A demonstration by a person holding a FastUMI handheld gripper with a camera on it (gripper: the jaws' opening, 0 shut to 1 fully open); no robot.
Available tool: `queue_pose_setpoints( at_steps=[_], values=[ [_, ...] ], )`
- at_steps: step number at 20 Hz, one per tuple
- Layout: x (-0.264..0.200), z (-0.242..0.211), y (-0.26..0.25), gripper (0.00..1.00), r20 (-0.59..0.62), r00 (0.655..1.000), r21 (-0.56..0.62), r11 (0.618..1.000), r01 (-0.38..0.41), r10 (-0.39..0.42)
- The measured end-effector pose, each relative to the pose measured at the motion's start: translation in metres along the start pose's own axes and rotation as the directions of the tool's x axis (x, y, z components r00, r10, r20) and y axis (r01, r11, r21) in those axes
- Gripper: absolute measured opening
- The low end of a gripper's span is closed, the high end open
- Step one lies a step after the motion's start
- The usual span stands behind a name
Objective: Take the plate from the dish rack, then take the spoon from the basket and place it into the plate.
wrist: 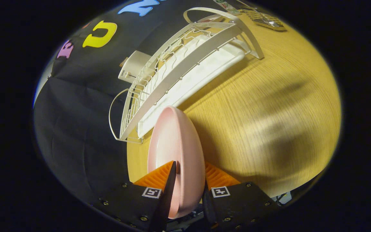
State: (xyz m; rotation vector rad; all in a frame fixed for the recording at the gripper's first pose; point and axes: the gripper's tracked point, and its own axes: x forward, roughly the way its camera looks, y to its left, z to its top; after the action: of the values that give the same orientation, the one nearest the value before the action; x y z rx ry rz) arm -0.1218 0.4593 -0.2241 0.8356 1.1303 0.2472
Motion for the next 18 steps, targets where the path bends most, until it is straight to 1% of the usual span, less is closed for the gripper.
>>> queue_pose_setpoints(
  at_steps=[2,3,4,5,6,8,11,15,18],
  values=[
    [-0.006,0.001,-0.003,0.42,0.004,1.0,-0.023,1.0,0.019,-0.019],
    [-0.012,0.005,0.008,0.42,0.027,0.999,-0.018,1.0,-0.026,0.026],
    [-0.015,0.015,0.016,0.6,0.057,0.998,-0.018,0.999,-0.04,0.041],
    [-0.012,0.017,0.004,0.79,0.072,0.997,-0.039,0.999,0.019,-0.016],
    [-0.016,0.018,-0.004,0.98,0.074,0.996,-0.061,0.997,0.052,-0.047],
    [-0.027,0.019,-0.006,0.98,0.087,0.994,-0.104,0.992,0.077,-0.069],
    [-0.045,0.035,-0.006,0.98,0.148,0.986,-0.171,0.98,0.104,-0.079],
    [-0.08,0.083,-0.001,0.98,0.277,0.957,-0.238,0.959,0.157,-0.088],
    [-0.106,0.129,0.005,0.98,0.372,0.924,-0.27,0.943,0.197,-0.087]
  ],
)
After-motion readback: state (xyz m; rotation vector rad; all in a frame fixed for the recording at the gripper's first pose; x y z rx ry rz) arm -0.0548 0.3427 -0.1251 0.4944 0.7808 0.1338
